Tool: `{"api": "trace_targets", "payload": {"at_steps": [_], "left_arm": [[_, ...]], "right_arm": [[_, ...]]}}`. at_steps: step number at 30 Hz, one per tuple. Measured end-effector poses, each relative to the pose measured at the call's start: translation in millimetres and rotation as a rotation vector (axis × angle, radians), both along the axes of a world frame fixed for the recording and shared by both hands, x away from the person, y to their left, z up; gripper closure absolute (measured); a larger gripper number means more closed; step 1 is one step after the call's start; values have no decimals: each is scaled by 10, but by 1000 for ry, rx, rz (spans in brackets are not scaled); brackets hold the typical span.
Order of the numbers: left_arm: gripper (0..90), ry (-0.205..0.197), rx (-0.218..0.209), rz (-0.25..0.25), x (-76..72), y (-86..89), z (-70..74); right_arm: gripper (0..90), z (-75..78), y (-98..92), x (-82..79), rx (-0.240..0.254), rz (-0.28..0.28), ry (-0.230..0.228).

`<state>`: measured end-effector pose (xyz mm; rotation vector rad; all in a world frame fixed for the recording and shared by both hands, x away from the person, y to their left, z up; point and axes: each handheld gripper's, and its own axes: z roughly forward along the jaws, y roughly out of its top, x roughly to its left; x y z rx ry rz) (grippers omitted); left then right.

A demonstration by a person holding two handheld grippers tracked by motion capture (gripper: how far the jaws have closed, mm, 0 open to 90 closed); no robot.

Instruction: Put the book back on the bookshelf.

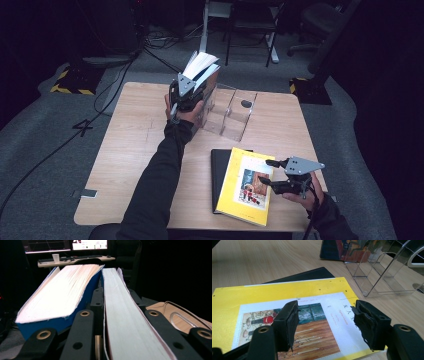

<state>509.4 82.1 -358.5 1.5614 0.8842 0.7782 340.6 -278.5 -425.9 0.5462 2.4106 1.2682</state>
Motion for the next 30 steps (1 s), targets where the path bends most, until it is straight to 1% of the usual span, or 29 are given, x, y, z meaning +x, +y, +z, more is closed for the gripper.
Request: {"api": "trace_targets", "payload": {"at_steps": [2,3,4,5,6,7,9,11,13,15,16,17,19,20,22,23,24,25,26,28,29,30], "left_arm": [[715,16,32,3,-2,0,42],[703,7,32,-5,-16,15,75],[681,7,27,-12,-23,25,99],[677,18,33,-14,-22,27,130],[675,36,54,-21,-17,23,162],[666,44,70,-26,-13,20,182],[661,63,84,-42,0,13,203],[650,80,111,-41,3,1,233],[638,110,123,-53,19,-15,260],[632,135,144,-41,22,-43,284],[623,160,155,-46,32,-61,293],[608,188,172,-53,46,-82,302],[595,208,206,-42,50,-125,312],[595,208,210,-37,47,-144,314],[676,203,247,-19,46,-163,325],[692,210,249,-16,52,-164,332],[707,213,262,-9,60,-162,343],[716,213,262,-9,60,-162,343],[716,222,281,-4,66,-162,361],[725,229,305,-3,75,-171,383],[728,225,315,0,77,-175,386],[729,216,315,8,80,-177,382]], "right_arm": [[368,-4,5,2,-4,2,2],[367,-7,10,4,-6,4,0],[367,-8,17,3,-7,5,2],[367,-10,23,2,-10,6,3],[367,-10,31,-1,-16,9,5],[368,-13,41,-4,-23,11,6],[368,-19,55,-6,-30,16,12],[367,-28,67,-5,-37,20,17],[368,-31,63,-1,-39,24,19],[367,-36,58,6,-42,20,24],[368,-35,54,8,-40,23,28],[367,-36,51,9,-39,25,30],[368,-38,50,12,-41,25,32],[368,-39,53,13,-42,26,33],[369,-40,62,6,-50,28,33],[368,-41,67,3,-49,34,33],[369,-41,69,5,-53,36,35],[369,-41,69,5,-53,36,35],[369,-45,72,6,-58,36,39],[369,-58,77,12,-69,36,44],[368,-62,79,15,-70,37,46],[368,-63,80,17,-71,38,48]]}}
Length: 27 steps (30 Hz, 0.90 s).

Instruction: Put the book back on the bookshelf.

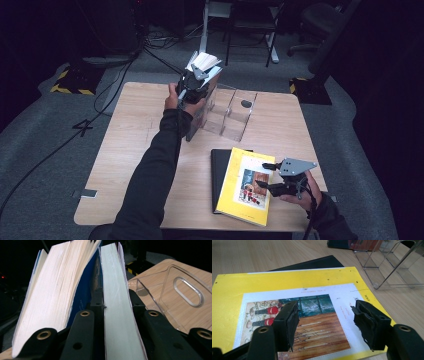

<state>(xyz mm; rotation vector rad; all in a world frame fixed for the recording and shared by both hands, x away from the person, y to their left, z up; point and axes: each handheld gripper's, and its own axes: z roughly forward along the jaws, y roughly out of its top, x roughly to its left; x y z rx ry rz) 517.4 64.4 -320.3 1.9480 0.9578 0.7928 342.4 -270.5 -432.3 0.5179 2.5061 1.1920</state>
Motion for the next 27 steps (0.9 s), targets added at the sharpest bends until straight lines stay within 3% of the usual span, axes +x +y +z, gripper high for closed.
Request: {"api": "trace_targets", "payload": {"at_steps": [3,7,13,16,17,20,22,24,27], "left_arm": [[733,-44,-38,18,17,11,-47],[733,-87,-45,40,45,-20,-60],[733,-127,-56,15,122,-79,-65],[733,-131,-52,27,162,-91,-97],[731,-146,-79,18,176,-84,-112],[729,-148,-87,15,184,-78,-114],[725,-146,-82,10,184,-77,-113],[721,-139,-47,26,186,-97,-106],[712,-127,-71,36,197,-93,-95]], "right_arm": [[368,1,3,0,-2,-1,-1],[368,4,-11,3,5,0,0],[368,6,-19,-1,9,2,-1],[368,8,-19,-5,11,2,-3],[368,11,-21,-10,12,6,-4],[368,11,-24,-9,11,7,-5],[366,7,-25,-7,11,4,-2],[366,7,-25,-6,12,3,-3],[366,8,-9,-10,4,4,-2]]}}
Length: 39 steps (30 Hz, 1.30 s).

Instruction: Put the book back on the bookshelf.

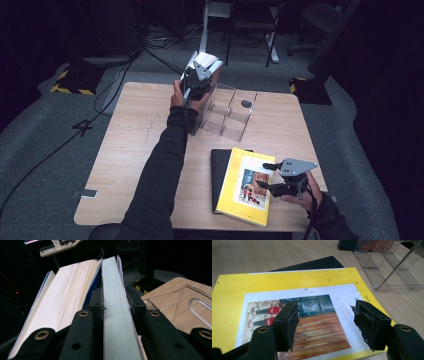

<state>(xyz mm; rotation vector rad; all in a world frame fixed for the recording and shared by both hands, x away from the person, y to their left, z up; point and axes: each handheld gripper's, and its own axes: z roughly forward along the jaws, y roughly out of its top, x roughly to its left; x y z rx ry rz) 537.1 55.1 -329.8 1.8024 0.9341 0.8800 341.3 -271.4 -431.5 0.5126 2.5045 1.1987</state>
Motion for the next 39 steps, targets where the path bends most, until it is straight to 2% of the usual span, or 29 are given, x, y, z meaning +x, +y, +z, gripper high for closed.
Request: {"api": "trace_targets", "payload": {"at_steps": [3,6,10,14,16,18,24,27,31,33,35,36,37,38,39], "left_arm": [[711,0,16,2,5,-9,2],[669,-13,-6,0,-20,8,37],[604,-24,-6,-8,-69,34,90],[556,-36,-35,-23,-150,117,157],[533,-41,-52,-41,-209,175,181],[510,-46,-48,-49,-255,214,186],[446,-50,-86,-102,-419,374,145],[385,-50,-99,-123,-497,458,116],[368,-48,-96,-171,-641,577,9],[395,-47,-86,-177,-665,596,-33],[393,-36,-85,-180,-711,628,-157],[409,-13,-89,-179,-727,643,-285],[423,-1,-81,-183,-724,646,-349],[435,-1,-81,-183,-724,646,-349],[443,6,-67,-182,-716,645,-410]], "right_arm": [[366,0,17,-8,-4,8,-1],[362,-7,13,-4,-6,7,2],[361,-3,-7,2,-2,1,0],[360,6,-9,-2,1,1,-2],[357,7,-5,-4,-3,-1,-4],[357,8,-3,-8,-3,0,-4],[354,6,-19,-5,-5,-13,-3],[351,-4,-23,1,-8,-18,-2],[348,-5,-18,-6,-9,-23,-3],[348,-7,-15,-7,-10,-22,-2],[347,-11,-11,-8,-10,-21,1],[347,-18,-1,-10,-14,-21,1],[348,-21,4,-10,-16,-21,2],[348,-26,8,-13,-16,-19,3],[347,-31,10,-17,-17,-18,7]]}}
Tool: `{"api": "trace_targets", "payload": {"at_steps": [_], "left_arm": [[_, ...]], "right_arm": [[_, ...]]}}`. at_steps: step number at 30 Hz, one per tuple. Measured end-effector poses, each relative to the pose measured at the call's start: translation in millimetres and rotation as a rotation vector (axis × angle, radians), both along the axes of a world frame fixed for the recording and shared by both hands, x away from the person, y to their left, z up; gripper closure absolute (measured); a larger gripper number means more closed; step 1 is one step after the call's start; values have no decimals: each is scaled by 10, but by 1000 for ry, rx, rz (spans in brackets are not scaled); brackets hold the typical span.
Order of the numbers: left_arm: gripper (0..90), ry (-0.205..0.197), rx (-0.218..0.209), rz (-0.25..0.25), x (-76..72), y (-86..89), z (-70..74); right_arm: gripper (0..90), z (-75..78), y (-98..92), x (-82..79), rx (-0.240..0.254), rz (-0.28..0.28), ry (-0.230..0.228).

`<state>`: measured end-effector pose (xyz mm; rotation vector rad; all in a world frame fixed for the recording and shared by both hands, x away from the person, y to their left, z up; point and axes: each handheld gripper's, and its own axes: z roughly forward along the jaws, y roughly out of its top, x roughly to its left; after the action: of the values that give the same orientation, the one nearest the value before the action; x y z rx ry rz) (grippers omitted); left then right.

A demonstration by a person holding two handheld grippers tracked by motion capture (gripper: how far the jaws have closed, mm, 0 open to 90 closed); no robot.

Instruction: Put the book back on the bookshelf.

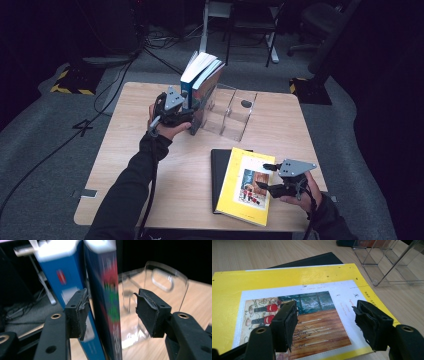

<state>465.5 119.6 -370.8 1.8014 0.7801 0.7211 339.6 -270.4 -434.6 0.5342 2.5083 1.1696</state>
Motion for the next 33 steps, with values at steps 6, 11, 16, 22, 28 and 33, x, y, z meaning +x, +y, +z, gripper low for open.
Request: {"api": "trace_targets", "payload": {"at_steps": [6,11,16,22,28,33], "left_arm": [[594,77,44,18,111,-39,-330],[687,98,10,15,185,-71,-453],[697,102,-6,42,228,-104,-458],[654,111,13,43,226,-127,-461],[556,139,63,-38,35,-13,-562],[502,167,111,-108,-224,80,-677]], "right_arm": [[347,-24,-26,-17,-5,-7,3],[349,-38,-67,-23,-2,-17,9],[350,-42,-103,-34,-1,-31,6],[351,-51,-134,-50,0,-57,9],[344,-76,-217,-87,9,-91,32],[331,-79,-250,-116,28,-117,51]]}}
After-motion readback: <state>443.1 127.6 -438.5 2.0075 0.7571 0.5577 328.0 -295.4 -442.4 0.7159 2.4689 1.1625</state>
